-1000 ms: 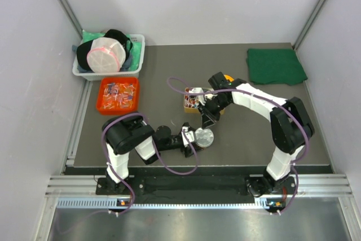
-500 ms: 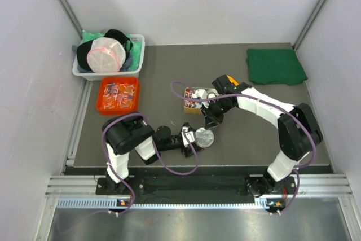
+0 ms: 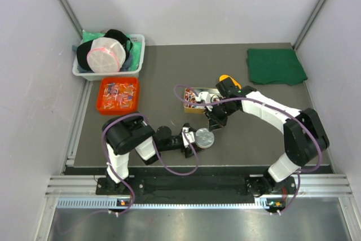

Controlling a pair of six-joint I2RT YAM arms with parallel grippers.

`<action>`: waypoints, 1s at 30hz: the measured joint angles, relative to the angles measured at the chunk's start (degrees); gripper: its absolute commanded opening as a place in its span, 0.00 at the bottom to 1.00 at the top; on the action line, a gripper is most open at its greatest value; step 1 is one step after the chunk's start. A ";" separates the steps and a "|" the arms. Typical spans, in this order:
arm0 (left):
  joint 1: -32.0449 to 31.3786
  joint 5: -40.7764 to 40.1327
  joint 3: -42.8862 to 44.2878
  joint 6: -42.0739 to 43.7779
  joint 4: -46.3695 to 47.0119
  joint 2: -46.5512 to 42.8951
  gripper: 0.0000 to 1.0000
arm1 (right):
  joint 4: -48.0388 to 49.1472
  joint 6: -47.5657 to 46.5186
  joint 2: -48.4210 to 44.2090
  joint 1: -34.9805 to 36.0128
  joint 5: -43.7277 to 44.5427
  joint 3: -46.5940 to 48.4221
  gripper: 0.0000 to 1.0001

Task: Pack the candies
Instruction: Screw the bottle lid onto the packing bottle.

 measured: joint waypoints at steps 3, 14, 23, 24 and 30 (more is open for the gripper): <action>0.00 -0.02 0.00 0.00 0.00 0.00 0.74 | -0.35 -0.07 -0.57 -0.04 0.39 -0.44 0.06; 0.00 -0.02 0.07 0.00 -0.02 0.00 0.75 | -1.73 -1.01 -0.63 -0.15 0.52 -0.39 0.06; 0.13 -2.32 0.81 0.44 -0.22 0.11 0.75 | -9.25 -1.81 -1.27 0.26 -1.51 -2.91 0.05; 0.24 -3.10 1.20 0.70 -0.42 0.22 0.75 | -10.03 -1.81 -1.27 0.63 -1.99 -3.56 0.05; 0.46 -5.27 1.62 1.38 -0.42 0.35 0.75 | -12.39 -1.44 -1.81 0.96 -2.78 -4.50 0.05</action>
